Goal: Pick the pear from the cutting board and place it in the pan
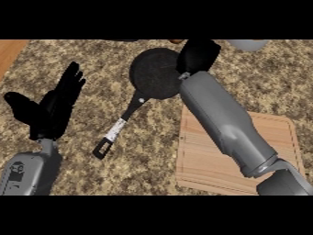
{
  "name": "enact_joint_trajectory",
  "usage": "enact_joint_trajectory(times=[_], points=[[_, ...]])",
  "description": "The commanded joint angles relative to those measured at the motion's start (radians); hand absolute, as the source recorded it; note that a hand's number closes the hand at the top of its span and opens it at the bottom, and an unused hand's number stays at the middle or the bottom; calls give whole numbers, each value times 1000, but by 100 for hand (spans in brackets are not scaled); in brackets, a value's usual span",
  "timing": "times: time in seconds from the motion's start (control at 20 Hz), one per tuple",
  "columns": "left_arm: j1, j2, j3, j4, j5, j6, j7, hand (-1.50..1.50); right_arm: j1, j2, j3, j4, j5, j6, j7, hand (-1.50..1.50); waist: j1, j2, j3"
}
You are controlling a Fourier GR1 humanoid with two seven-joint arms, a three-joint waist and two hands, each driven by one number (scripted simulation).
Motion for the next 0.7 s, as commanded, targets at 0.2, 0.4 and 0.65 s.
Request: enact_joint_trajectory(times=[0.2,0.4,0.65], points=[[4,10,10,-2,5,-11,-13,0,103,11,-119,38,-133,-263,128,-150,1,1,2],[0,-1,4,-6,-2,2,-1,0,108,11,-124,68,-176,-367,43,-150,-1,-1,2],[9,32,29,-20,20,-21,25,0,118,11,-80,6,-173,-568,24,-150,-7,-16,2]])
